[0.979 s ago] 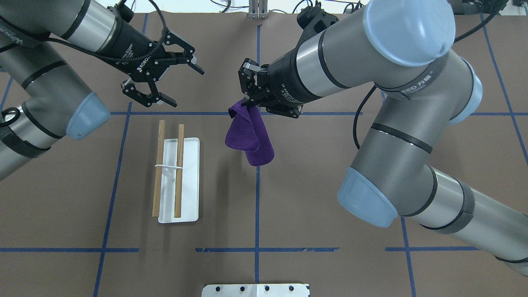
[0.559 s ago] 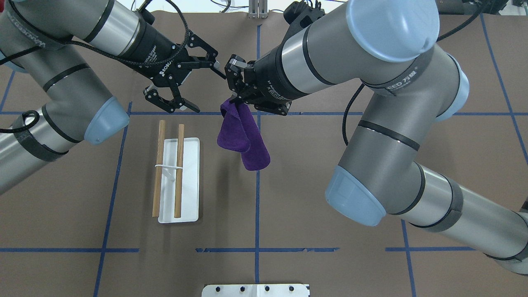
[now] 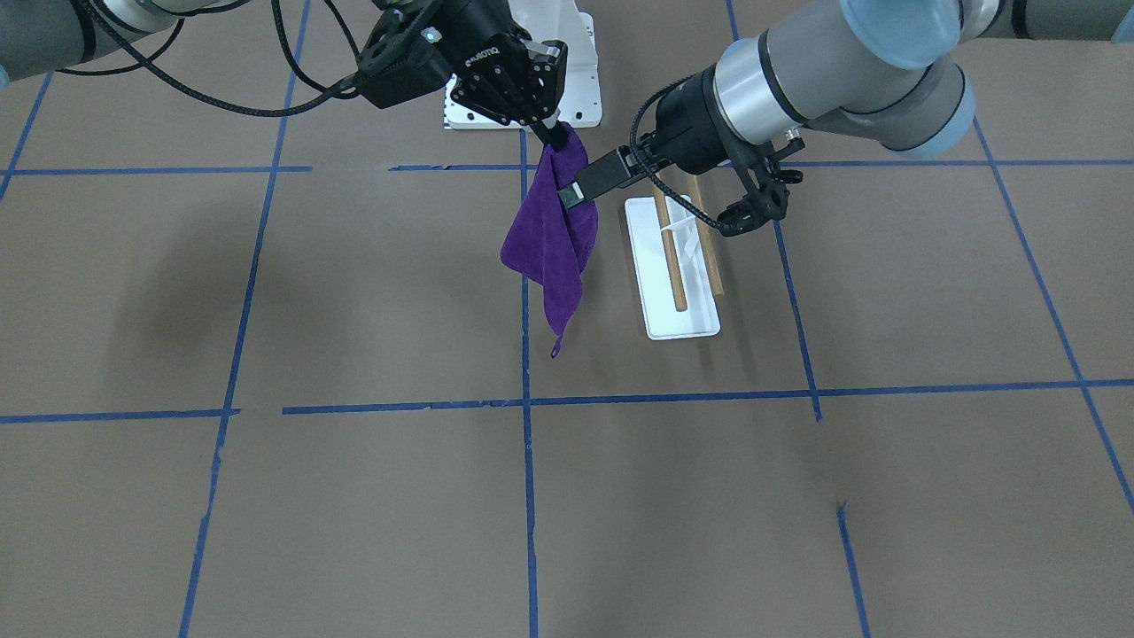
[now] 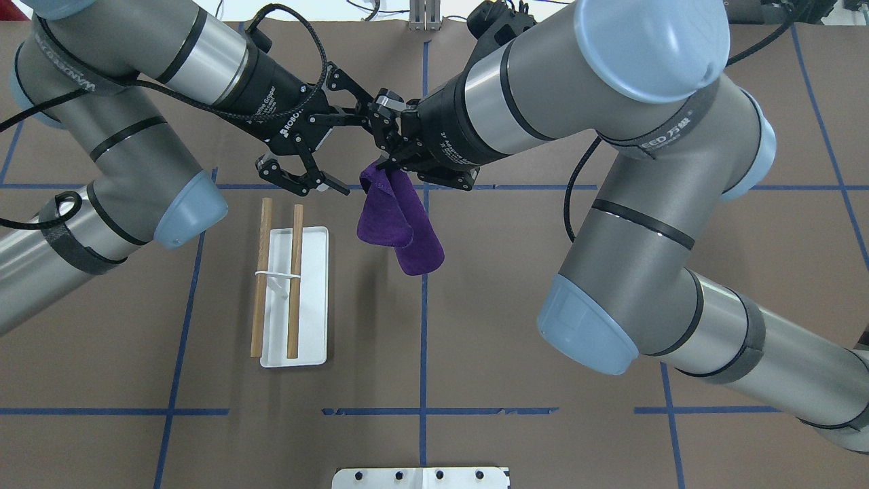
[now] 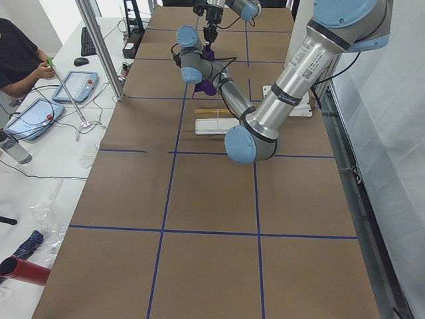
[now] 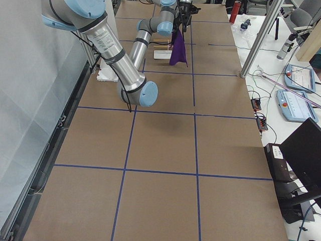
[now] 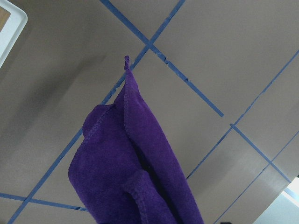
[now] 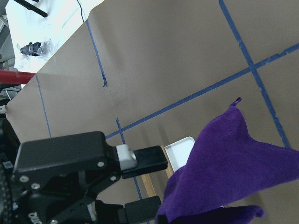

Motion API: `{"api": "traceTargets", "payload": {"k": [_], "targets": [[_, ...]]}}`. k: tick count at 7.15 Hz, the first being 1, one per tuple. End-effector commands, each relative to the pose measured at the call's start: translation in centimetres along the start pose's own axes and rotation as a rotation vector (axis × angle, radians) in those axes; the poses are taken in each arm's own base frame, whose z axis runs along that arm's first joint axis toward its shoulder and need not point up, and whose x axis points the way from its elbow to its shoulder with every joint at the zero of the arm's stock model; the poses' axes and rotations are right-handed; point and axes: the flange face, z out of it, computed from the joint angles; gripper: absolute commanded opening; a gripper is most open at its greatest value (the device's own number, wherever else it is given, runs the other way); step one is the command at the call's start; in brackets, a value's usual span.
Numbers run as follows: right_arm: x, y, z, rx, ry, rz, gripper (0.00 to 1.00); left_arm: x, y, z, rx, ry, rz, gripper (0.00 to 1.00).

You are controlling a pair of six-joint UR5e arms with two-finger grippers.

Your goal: Hang towel on rack

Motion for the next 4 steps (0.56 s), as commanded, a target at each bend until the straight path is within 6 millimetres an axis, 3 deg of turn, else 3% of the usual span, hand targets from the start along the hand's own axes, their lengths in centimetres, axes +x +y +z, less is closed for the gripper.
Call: {"api": "traceTargets", "payload": {"k": [1, 2, 3, 4], "targets": [[-0.01, 0.08, -0.17, -0.001, -0.003, -0.002, 0.00, 0.01, 0.01, 0.06, -0.001, 0.002, -0.012, 0.41], [-0.01, 0.08, -0.17, -0.001, -0.003, -0.001, 0.00, 0.02, 0.09, 0.01, -0.002, 0.003, -0.012, 0.24], [-0.07, 0.08, -0.14, -0.001, -0.003, -0.001, 0.00, -0.03, 0.38, 0.39, -0.008, 0.000, -0.010, 0.19], [-0.01, 0.06, -0.12, -0.001, -0.003, -0.002, 0.00, -0.03, 0.38, 0.40, -0.008, 0.000, -0.010, 0.00]]}}
